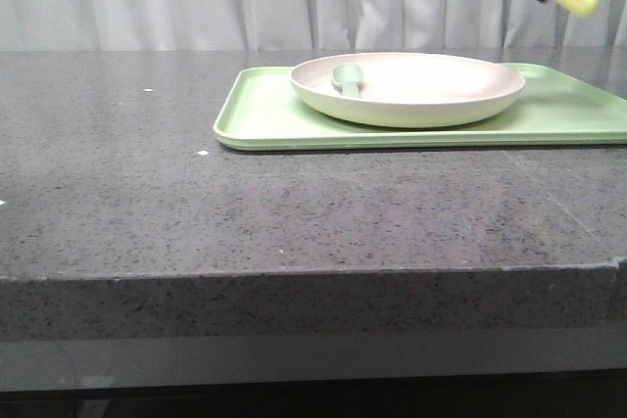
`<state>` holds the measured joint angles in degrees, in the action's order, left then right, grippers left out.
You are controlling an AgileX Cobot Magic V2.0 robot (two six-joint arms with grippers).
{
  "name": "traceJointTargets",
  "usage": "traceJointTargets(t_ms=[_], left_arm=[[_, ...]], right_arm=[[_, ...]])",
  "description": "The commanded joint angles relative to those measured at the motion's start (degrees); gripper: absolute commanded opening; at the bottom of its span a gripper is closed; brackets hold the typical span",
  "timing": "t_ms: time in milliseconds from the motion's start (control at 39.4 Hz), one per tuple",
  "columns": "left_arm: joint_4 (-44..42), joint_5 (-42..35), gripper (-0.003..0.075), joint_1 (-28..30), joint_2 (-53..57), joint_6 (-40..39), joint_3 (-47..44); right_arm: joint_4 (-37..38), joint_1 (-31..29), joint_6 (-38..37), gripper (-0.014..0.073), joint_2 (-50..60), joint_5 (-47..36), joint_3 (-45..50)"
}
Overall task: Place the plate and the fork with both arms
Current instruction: 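Lift the yellow fork with the right gripper and carry it beside the plate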
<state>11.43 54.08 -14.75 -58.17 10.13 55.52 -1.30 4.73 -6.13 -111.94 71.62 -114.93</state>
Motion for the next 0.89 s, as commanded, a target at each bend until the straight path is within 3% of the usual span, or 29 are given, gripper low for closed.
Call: traceJointTargets(t_ms=[0, 152, 406, 863], left_arm=[[0.67, -3.67, 0.0378, 0.12, 1.01, 0.11, 1.48], [0.67, -4.28, 0.0378, 0.12, 1.01, 0.11, 1.48], [0.67, -4.90, 0.0378, 0.12, 1.01, 0.11, 1.48], [0.67, -5.08, 0.0377, 0.12, 1.01, 0.11, 1.48]], right_arm=[[-2.23, -2.49, 2.52, 0.0074, 3.56, 3.30, 2.62], [-9.26, -5.94, 5.58, 0.0062, 3.56, -2.33, 8.86], [-21.51, -9.78, 13.90, -0.0071, 3.26, -8.35, 15.52], [-22.60, -9.90, 14.55, -0.0066, 2.23, -10.79, 16.19]])
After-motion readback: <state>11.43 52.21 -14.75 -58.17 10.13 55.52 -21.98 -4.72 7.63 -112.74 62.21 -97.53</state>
